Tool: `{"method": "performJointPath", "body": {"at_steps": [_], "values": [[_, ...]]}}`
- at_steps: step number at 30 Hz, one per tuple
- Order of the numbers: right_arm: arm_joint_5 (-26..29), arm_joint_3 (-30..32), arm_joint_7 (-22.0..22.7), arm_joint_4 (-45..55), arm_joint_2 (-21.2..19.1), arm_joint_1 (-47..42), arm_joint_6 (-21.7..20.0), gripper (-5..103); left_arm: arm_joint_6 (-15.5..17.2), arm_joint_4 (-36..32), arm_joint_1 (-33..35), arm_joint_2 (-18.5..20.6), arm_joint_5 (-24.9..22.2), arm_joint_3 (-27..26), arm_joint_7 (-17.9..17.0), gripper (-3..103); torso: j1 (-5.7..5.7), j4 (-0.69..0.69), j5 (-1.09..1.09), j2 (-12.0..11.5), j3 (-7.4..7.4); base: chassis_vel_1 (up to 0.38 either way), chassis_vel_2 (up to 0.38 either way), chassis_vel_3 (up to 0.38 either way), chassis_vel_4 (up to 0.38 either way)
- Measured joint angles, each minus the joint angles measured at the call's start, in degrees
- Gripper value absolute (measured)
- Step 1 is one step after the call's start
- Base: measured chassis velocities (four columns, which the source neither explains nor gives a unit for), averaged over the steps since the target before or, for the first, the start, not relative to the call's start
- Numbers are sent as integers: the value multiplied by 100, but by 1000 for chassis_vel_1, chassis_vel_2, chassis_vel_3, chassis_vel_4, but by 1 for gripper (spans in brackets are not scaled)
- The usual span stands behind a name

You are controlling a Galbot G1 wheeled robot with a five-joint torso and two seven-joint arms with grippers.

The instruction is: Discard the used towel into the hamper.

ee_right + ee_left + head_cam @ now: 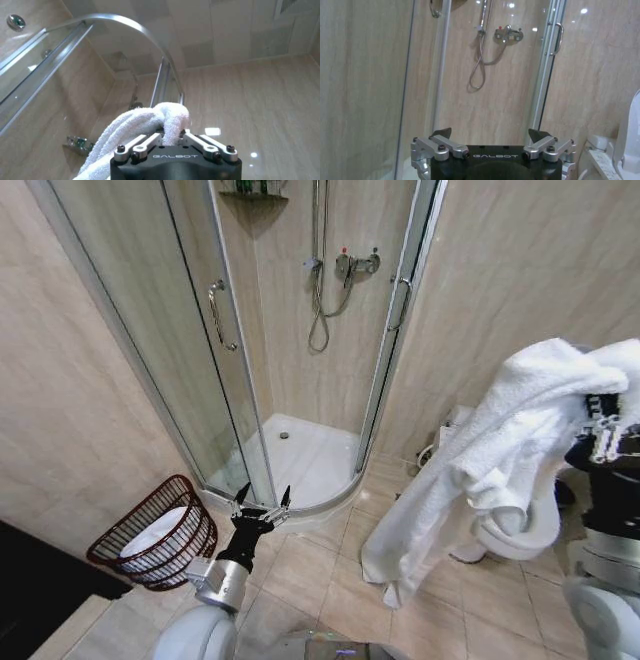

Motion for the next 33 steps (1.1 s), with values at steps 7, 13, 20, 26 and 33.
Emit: {"method": "performJointPath", "body": {"at_steps": [7, 13, 20, 26, 33], "values": [[47, 42, 53, 0, -62, 34, 11, 7, 0, 0, 0, 0, 0, 0, 0, 100, 65, 0, 0, 151, 87, 0, 0, 0, 0], [183, 146, 116, -1, -140, 56, 34, 7, 0, 0, 0, 0, 0, 0, 0, 100, 143, 0, 0, 329, 187, 0, 0, 0, 0], [301, 224, 87, 0, -234, 71, 66, 7, 0, 0, 0, 0, 0, 0, 0, 100, 218, 0, 0, 500, 282, 0, 0, 0, 0], [368, 261, -24, 0, -246, 50, 130, 7, 0, 0, 0, 0, 0, 0, 0, 100, 281, 0, 0, 639, 358, 0, 0, 0, 0], [403, 321, -31, -1, -236, 27, 131, 7, 0, 0, 0, 0, 0, 0, 0, 100, 376, 0, 0, 848, 471, 0, 0, 0, 0]]}}
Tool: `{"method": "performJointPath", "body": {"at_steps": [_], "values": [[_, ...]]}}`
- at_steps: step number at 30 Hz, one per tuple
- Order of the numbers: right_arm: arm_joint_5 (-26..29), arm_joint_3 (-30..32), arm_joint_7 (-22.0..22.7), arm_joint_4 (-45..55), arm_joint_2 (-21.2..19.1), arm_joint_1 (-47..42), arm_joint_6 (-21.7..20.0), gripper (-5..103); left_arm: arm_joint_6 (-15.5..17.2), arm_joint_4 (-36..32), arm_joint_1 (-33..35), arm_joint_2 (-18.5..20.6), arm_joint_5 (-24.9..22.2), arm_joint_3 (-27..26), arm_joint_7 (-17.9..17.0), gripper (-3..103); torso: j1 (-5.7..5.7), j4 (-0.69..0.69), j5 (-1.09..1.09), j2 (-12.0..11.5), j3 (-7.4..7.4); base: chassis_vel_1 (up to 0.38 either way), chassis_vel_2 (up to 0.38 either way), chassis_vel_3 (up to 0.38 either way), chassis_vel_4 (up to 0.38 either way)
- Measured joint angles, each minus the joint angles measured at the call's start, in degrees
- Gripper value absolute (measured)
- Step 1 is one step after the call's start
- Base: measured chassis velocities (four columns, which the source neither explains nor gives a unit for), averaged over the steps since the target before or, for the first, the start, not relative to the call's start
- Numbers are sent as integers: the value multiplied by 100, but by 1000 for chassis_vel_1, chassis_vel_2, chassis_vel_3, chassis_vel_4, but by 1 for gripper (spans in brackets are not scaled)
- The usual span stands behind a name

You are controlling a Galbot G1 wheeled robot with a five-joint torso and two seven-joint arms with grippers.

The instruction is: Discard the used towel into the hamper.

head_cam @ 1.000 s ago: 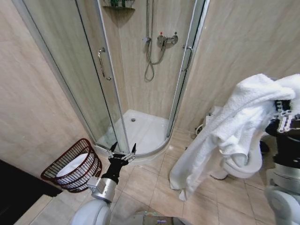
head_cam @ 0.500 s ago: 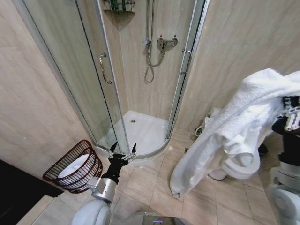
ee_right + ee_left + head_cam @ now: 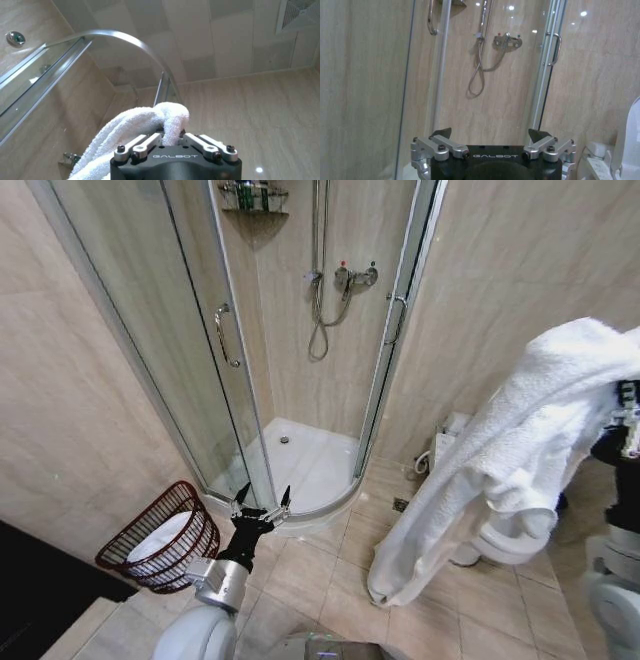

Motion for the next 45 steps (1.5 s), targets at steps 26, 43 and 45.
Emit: {"method": "performJointPath", "body": {"at_steps": [26, 43, 45], "values": [[183, 37, 24, 0, 5, 66, -49, 7, 0, 0, 0, 0, 0, 0, 0, 100, 315, 0, 0, 699, 387, 0, 0, 0, 0], [41, -162, -9, -1, 91, 100, 11, 7, 0, 0, 0, 0, 0, 0, 0, 100, 535, 1, -2, 1187, 653, 0, 0, 0, 0], [2, -208, -24, -1, 118, 105, 14, 7, 0, 0, 0, 0, 0, 0, 0, 100, 556, 0, -2, 1232, 678, 0, 0, 0, 0]]}}
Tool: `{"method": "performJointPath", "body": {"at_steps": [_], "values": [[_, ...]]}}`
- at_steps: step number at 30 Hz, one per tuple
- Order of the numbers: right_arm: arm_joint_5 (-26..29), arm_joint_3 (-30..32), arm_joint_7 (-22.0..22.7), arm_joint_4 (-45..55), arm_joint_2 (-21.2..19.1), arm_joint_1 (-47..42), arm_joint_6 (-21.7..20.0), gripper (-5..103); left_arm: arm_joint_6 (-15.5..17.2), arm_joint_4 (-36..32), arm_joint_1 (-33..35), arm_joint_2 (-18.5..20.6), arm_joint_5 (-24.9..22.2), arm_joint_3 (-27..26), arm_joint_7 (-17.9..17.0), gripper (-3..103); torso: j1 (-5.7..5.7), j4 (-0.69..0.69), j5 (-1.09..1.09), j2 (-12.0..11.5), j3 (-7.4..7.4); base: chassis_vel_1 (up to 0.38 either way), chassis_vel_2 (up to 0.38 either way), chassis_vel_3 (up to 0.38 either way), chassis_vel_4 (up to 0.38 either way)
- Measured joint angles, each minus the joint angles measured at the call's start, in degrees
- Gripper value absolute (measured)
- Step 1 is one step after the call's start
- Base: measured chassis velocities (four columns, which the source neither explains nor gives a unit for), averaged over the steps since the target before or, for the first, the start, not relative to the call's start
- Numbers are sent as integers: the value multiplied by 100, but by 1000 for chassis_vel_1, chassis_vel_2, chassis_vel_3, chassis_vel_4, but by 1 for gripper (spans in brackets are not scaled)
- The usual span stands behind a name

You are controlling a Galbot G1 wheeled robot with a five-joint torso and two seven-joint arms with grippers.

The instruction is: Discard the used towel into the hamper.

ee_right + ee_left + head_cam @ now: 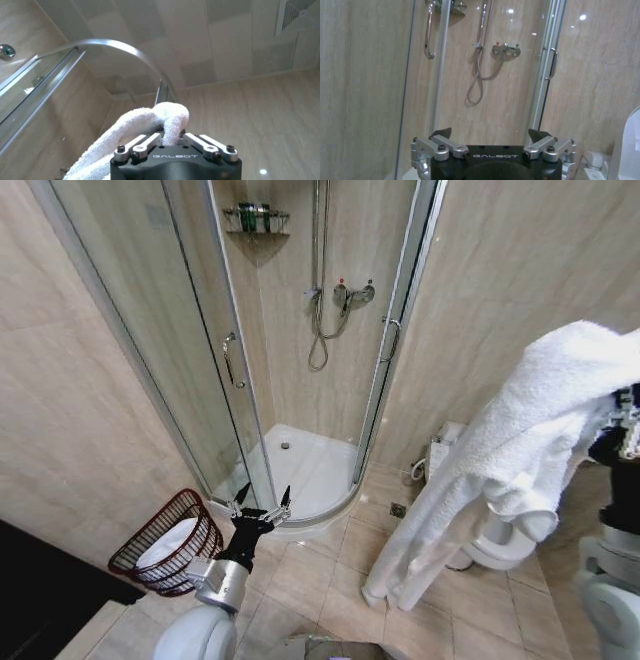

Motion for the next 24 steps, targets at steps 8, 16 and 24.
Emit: {"method": "performJointPath", "body": {"at_steps": [8, 16, 24], "values": [[-242, -304, -19, 0, 64, 139, 71, 7, 0, 0, 0, 0, 0, 0, 0, 100, 122, 0, 0, 262, 138, 0, 0, 0, 0], [-283, -563, 97, -1, -210, 464, -21, 7, 0, 0, 0, 0, 0, 0, 0, 100, 223, 0, 1, 482, 258, 0, 0, 0, 0], [-158, -715, 45, -315, -717, 672, 216, 7, 0, 0, 0, 0, 0, 0, 0, 100, 334, -1, 2, 724, 388, 0, 0, 0, 0]]}}
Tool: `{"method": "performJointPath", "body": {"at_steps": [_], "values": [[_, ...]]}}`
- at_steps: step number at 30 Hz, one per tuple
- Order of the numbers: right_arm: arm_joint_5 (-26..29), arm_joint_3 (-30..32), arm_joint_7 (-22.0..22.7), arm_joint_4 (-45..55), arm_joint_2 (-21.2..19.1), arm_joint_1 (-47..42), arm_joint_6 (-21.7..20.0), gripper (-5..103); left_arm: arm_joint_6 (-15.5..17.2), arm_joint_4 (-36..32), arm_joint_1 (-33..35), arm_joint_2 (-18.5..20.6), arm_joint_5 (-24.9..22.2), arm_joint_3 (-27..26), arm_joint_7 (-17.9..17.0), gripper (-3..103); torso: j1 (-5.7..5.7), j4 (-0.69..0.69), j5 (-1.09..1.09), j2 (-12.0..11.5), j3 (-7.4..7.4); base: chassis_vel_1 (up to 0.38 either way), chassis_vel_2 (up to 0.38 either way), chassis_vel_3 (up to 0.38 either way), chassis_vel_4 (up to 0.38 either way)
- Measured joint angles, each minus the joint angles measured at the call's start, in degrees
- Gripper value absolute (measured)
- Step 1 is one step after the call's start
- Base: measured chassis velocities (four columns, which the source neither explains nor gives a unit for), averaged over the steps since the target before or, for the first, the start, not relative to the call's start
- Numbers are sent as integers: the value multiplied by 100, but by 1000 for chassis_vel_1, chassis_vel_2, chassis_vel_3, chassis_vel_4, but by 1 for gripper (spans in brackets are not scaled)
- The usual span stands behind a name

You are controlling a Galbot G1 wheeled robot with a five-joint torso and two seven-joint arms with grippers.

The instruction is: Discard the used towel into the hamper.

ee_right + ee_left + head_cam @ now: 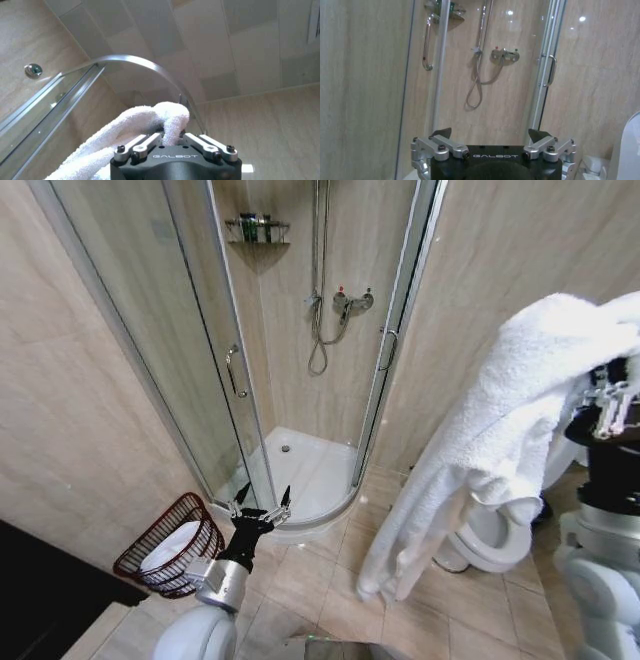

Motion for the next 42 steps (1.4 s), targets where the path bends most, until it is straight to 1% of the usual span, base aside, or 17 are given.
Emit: {"method": "performJointPath", "body": {"at_steps": [1, 4, 6, 7, 8, 13, 18, 21, 25, 29, 33, 35, 36, 37, 39, 40, 42], "values": [[-4, -132, -42, -142, -34, 50, 128, 7, 0, 0, 0, 0, 0, 0, 0, 100, 26, 0, 1, 59, 33, 0, 0, 0, 0], [-27, -241, -34, -214, -60, 131, 168, 7, 0, 0, 0, 0, 0, 0, 0, 100, 54, 1, 1, 118, 64, 0, 0, 0, 0], [-53, -429, 116, -149, -15, 230, 1, 7, 0, 0, 0, 0, 0, 0, 0, 100, 100, 1, -2, 214, 115, 0, 0, 0, 0], [-53, -429, 116, -149, -15, 230, 1, 7, 0, 0, 0, 0, 0, 0, 0, 100, 100, 1, -2, 214, 115, 0, 0, 0, 0], [-102, -574, 255, -80, 43, 203, -81, 7, 0, 0, 0, 0, 0, 0, 0, 100, 124, 2, -3, 269, 146, 0, 0, 0, 0], [-318, -691, 376, 116, 140, 131, -261, 7, 0, 0, 0, 0, 0, 0, 0, 100, 206, 0, -3, 453, 244, 0, 0, 0, 0], [-379, -656, 350, 159, 161, 101, -296, 7, 0, 0, 0, 0, 0, 0, 0, 100, 265, 1, -2, 577, 312, 0, 0, 0, 0], [-449, -444, 373, 278, 205, -88, -548, 7, 0, 0, 0, 0, 0, 0, 0, 100, 339, -1, 0, 730, 392, 0, 0, 0, 0], [-450, -359, 374, 285, 208, -133, -551, 7, 0, 0, 0, 0, 0, 0, 0, 100, 384, 0, -1, 836, 450, 0, 0, 0, 0], [-383, -439, 353, 288, 236, -102, -506, 7, 0, 0, 0, 0, 0, 0, 0, 100, 456, 0, -1, 993, 536, 0, 0, 0, 0], [-410, -633, 220, 249, 248, -79, -251, 7, 0, 0, 0, 0, 0, 0, 0, 100, 521, 2, -1, 1125, 605, 0, 0, 0, 0], [-564, -559, 376, 278, 237, -116, -291, 7, 0, 0, 0, 0, 0, 0, 0, 100, 571, 1, -1, 1236, 667, 0, 0, 0, 0], [-564, -559, 376, 278, 237, -116, -291, 7, 0, 0, 0, 0, 0, 0, 0, 100, 571, 1, -1, 1236, 667, 0, 0, 0, 0], [-572, -475, 555, 300, 216, -101, -400, 7, 0, 0, 0, 0, 0, 0, 0, 100, 593, 0, -1, 1288, 695, 0, 0, 0, 0], [-480, -403, 734, 311, 157, -64, -481, 7, 0, 0, 0, 0, 0, 0, 0, 100, 637, 0, -1, 1387, 748, 0, 0, 0, 0], [-480, -403, 734, 311, 157, -64, -481, 7, 0, 0, 0, 0, 0, 0, 0, 100, 637, 0, -1, 1387, 748, 0, 0, 0, 0], [-429, -380, 746, 312, 134, -44, -492, 7, 0, 0, 0, 0, 0, 0, 0, 100, 689, 0, -1, 1492, 803, 0, 0, 0, 0]]}}
